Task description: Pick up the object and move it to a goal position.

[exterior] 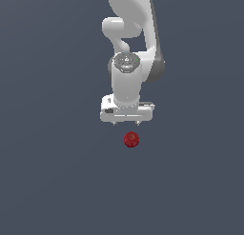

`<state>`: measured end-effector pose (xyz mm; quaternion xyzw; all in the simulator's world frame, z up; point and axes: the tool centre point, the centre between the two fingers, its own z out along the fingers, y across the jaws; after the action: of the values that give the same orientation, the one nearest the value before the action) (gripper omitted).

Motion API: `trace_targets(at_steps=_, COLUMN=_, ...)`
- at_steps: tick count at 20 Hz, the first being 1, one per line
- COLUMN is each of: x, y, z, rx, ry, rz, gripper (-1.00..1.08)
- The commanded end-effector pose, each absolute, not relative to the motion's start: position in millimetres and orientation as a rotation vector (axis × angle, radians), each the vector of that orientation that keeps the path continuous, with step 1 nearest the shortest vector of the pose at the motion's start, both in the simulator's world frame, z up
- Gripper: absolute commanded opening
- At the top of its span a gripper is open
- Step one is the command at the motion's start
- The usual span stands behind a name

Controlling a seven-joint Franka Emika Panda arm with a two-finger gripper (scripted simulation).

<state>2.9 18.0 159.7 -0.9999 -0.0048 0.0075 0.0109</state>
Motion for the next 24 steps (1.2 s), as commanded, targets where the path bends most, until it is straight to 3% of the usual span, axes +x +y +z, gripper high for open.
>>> trace_targets(at_steps=1, x=2.9, y=18.0, z=159.7, rx=-3.12, ry=-0.015, rz=0.024, gripper=1.0)
trace_targets(at_steps=15, x=11.8, y=49.9, z=165.2, rx=-3.108, ry=-0.094, rz=-0.004, gripper=1.0)
trace_targets(at_steps=24, x=18.3, y=47.6, z=127.7, rx=-3.118, ry=-0.248, rz=-0.003, gripper=1.0)
